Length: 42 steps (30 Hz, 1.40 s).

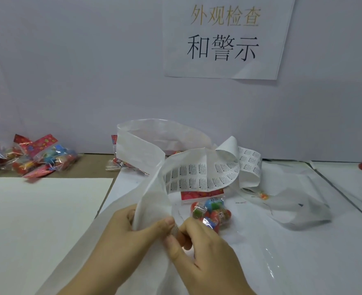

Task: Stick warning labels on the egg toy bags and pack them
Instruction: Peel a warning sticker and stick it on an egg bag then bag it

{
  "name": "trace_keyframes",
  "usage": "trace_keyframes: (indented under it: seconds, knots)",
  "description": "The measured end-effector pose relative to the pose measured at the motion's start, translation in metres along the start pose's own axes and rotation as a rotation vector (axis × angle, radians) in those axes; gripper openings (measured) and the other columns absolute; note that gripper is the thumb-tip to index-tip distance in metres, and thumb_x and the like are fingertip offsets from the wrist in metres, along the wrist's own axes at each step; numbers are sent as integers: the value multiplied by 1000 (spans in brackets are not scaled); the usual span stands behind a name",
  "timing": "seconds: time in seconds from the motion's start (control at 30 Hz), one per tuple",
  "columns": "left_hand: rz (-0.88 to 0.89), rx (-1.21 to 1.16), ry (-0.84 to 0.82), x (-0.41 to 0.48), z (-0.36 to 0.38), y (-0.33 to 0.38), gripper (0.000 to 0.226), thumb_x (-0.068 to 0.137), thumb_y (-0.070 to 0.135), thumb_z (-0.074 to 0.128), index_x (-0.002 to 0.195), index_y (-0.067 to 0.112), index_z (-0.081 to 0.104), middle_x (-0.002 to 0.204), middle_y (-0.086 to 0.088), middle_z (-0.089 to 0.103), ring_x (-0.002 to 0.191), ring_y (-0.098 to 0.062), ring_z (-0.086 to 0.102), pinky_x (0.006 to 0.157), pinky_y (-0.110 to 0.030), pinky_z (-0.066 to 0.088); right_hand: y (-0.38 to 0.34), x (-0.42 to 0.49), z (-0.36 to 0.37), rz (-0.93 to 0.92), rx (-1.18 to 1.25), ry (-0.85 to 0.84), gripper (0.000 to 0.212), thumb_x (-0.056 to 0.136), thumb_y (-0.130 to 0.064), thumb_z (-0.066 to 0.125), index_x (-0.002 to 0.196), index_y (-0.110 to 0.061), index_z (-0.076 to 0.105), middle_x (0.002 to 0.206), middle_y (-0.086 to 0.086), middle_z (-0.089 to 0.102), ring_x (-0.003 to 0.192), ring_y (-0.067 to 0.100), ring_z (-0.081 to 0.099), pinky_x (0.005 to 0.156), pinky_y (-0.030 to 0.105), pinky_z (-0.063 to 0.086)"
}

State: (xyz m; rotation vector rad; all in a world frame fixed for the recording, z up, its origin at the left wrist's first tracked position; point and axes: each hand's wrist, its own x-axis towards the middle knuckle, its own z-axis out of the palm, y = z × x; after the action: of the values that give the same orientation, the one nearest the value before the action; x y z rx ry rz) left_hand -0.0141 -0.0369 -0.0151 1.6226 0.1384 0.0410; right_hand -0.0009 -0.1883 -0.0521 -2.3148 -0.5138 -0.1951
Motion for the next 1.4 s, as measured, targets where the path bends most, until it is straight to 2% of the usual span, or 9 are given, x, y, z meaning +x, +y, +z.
trace_keyframes:
  seconds: [0.13,0.2,0.33,0.47,0.63,0.9,1.0,1.27,1.4]
  knots:
    - [-26,-26,-7,-2,1,-1,27,59,28,81,73,6,76,73,-18,74,65,-27,73,54,-28,55,-3,-2,-1,-30,-34,3,44,69,-75,14,71,-35,33,87,-15,48,87,-4,42,71,13,36]
    - [-38,-31,-15,-3,2,-1,29,58,25,92,73,6,76,74,-19,74,65,-27,73,54,-29,55,-5,-1,-1,-112,-86,22,37,78,-69,23,71,-34,34,74,-14,46,76,0,44,60,13,36]
    - [-64,-95,-19,-4,4,0,28,64,36,76,67,8,75,65,-12,71,57,-20,68,48,-25,51,-7,-1,2,-294,-292,196,28,88,-41,42,66,-24,43,58,-10,45,51,7,45,40,21,32]
    - [-55,-58,8,-5,6,-2,30,62,40,76,57,10,71,56,-7,63,50,-16,60,45,-23,47,-4,0,3,-327,-353,276,26,87,-35,43,64,-23,42,56,-7,46,50,11,45,43,24,29]
    - [-43,-12,35,-4,5,-6,51,57,48,75,64,-2,65,59,-10,61,54,-19,56,48,-25,45,2,0,5,-346,-330,281,26,87,-29,41,62,-20,45,54,-7,46,47,13,45,42,26,32]
    - [-36,-19,4,-4,5,-6,35,67,39,74,64,4,72,59,-12,67,51,-18,61,45,-24,48,3,1,0,-350,-284,252,30,88,-36,44,62,-21,46,53,-7,48,48,12,45,43,26,31]
    - [-15,11,12,-5,6,-8,43,64,43,73,61,0,66,54,-9,59,48,-17,54,44,-22,43,1,0,2,-370,-330,226,36,89,-43,43,62,-20,49,54,-7,51,47,14,49,38,25,36]
    - [156,266,86,-6,6,-14,57,78,49,77,58,-1,56,49,5,41,47,-9,34,44,-16,27,4,0,6,-430,-299,238,29,87,-30,44,63,-18,57,51,-4,52,43,17,49,38,27,33]
    - [169,288,92,-6,6,-13,53,74,50,75,50,10,50,47,9,36,45,-6,31,43,-14,25,7,1,6,-449,-257,222,30,88,-25,43,61,-16,55,50,-3,50,43,15,47,40,27,32]
